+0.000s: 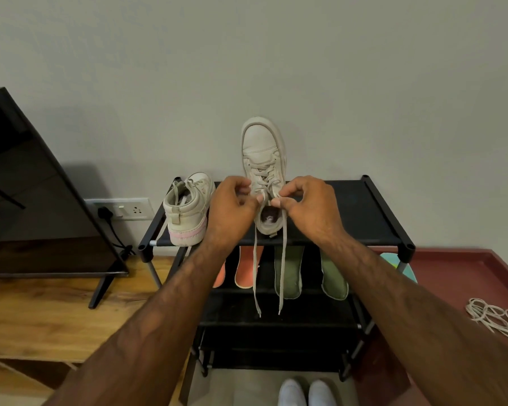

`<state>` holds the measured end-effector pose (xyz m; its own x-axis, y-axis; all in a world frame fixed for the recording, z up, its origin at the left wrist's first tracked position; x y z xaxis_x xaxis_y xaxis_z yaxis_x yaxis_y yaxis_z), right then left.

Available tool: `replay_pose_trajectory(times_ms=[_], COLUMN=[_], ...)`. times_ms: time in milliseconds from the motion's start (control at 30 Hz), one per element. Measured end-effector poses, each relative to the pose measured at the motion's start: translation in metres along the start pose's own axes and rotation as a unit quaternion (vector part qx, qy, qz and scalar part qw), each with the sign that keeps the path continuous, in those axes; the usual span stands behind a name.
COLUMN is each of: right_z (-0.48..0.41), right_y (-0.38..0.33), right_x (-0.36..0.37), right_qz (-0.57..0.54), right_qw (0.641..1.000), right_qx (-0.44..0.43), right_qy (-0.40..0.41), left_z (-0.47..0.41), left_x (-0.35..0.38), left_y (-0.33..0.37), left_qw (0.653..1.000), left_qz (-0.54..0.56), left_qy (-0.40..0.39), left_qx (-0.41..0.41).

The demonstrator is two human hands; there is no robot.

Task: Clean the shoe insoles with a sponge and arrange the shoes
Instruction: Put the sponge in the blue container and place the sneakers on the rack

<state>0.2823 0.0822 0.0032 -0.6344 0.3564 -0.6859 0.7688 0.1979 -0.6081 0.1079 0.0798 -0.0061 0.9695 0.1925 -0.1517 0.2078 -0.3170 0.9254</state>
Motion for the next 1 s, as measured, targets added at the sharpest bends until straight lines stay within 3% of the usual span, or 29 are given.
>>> replay_pose_trajectory(times_ms=[167,467,667,833,1000], right_z=[0.001,-0.021,-0.042,-0.027,-0.026], right_y=[0.003,-0.007,-0.023,-0.010,-0.014], right_x=[0.004,-0.010,-0.034,-0.024,-0.027], right_qz=[-0.033,-0.209,-0.150,-0.164,-0.155], right_qw=[0.999,0.967,0.979,0.961,0.961], right_qx=[0.030,0.135,0.123,0.169,0.174], right_qy=[-0.004,-0.047,-0.061,-0.145,-0.148], left_z=[0.010,-0.016,-0.034,-0.021,-0.021], left_x=[0.002,-0.001,-0.003,0.002,0.005], left_y=[-0.009,0.027,0.069,0.052,0.044], left_qw=[0.997,0.995,0.991,0.971,0.944], left_qz=[-0.076,0.059,0.044,0.029,0.120], left_qy=[-0.001,-0.025,-0.051,-0.085,-0.064], left_qx=[-0.002,-0.076,-0.114,-0.221,-0.302])
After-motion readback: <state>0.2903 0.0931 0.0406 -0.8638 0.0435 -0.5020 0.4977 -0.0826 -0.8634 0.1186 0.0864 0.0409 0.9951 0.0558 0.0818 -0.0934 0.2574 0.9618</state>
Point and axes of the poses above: each hand's wrist, its own z-axis away from the middle knuckle, its own x-axis out of the palm, y = z × x, the point moved 4 cm from there along -z, towards the middle knuckle, and after that the axes turned 14 degrees about z, right-handed, at the moved point
